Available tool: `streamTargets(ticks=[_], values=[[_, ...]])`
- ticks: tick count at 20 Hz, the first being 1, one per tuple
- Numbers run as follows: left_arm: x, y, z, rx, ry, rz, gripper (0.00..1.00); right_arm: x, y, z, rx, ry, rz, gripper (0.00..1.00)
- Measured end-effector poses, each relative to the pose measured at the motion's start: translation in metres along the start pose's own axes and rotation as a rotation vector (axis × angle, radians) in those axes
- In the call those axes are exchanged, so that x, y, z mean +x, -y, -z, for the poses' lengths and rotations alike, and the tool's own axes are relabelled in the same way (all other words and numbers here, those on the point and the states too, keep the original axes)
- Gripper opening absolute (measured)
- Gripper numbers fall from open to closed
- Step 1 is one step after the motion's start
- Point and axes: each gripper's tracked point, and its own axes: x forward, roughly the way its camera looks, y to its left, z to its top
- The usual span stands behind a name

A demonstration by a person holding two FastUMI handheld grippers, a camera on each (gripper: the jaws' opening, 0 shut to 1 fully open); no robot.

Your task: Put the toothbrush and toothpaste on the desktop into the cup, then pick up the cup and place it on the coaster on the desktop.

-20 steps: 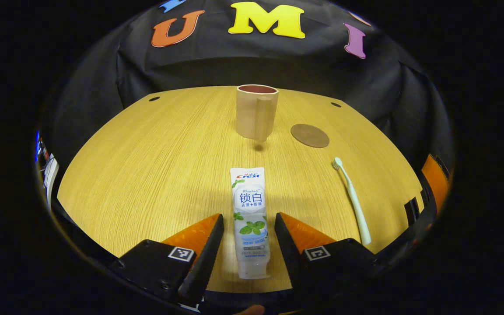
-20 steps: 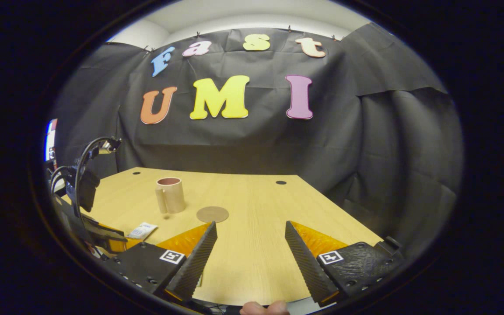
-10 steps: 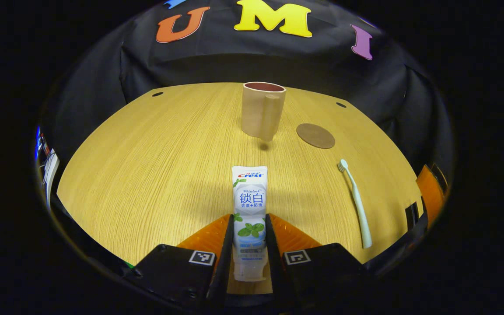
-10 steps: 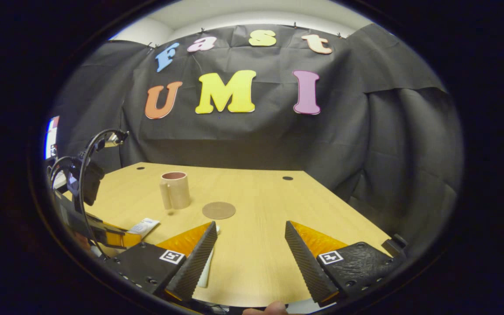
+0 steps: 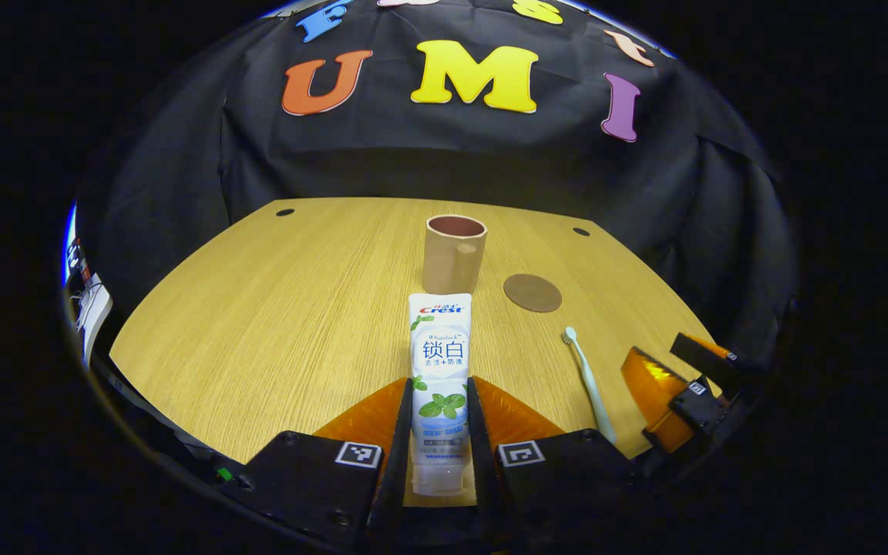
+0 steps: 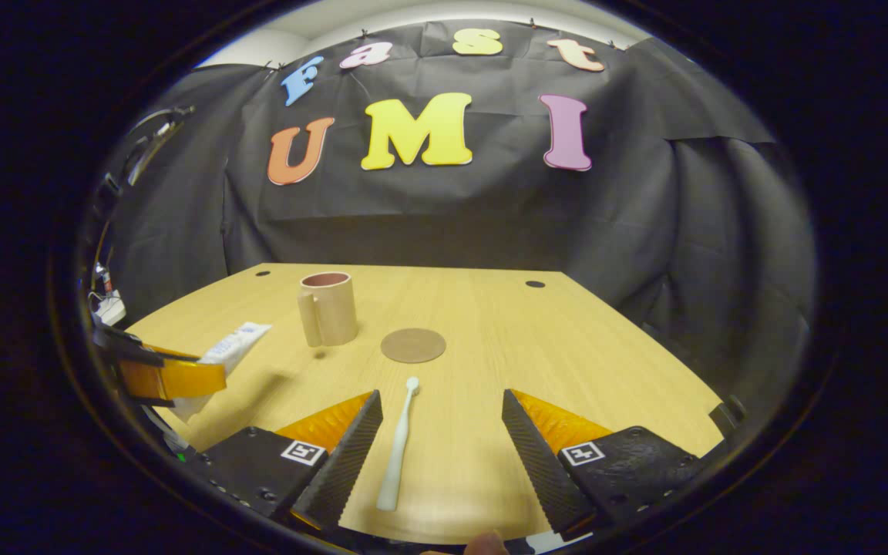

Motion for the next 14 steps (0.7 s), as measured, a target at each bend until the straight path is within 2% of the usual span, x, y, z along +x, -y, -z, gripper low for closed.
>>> streamTargets(ticks=[1, 3, 4, 5, 8, 10, 11, 12, 13, 14], values=[[-0.021, -0.004, 0.017, 0.006, 0.029, -0.001, 0.41, 0.006, -0.007, 0.003, -0.004, -0.018, -0.010, 0.95], [-0.026, 0.004, -0.015, 0.023, 0.077, -0.013, 0.41, 0.020, -0.016, 0.009, -0.011, -0.055, -0.016, 0.95], [-0.020, -0.006, -0.025, 0.035, 0.099, -0.022, 0.45, 0.027, -0.020, 0.013, -0.013, -0.082, -0.023, 0.95], [-0.030, -0.005, -0.032, 0.047, 0.118, -0.033, 0.41, 0.035, -0.022, 0.019, -0.014, -0.106, -0.025, 0.95], [-0.032, -0.009, -0.041, 0.040, 0.149, -0.030, 0.41, 0.059, -0.031, 0.034, -0.019, -0.207, -0.018, 0.95], [-0.033, -0.016, -0.045, 0.026, 0.165, -0.040, 0.41, 0.069, -0.037, 0.039, 0.001, -0.248, -0.028, 0.91], [-0.032, -0.021, -0.049, 0.026, 0.172, -0.047, 0.41, 0.072, -0.035, 0.040, 0.016, -0.254, -0.019, 0.82], [-0.030, -0.024, -0.051, 0.024, 0.177, -0.051, 0.41, 0.074, -0.033, 0.038, 0.019, -0.263, -0.011, 0.79], [-0.030, -0.025, -0.052, 0.019, 0.182, -0.050, 0.41, 0.076, -0.035, 0.039, 0.030, -0.272, -0.012, 0.67], [-0.031, -0.026, -0.054, 0.010, 0.190, -0.047, 0.41, 0.076, -0.036, 0.038, 0.053, -0.278, -0.019, 0.43]])
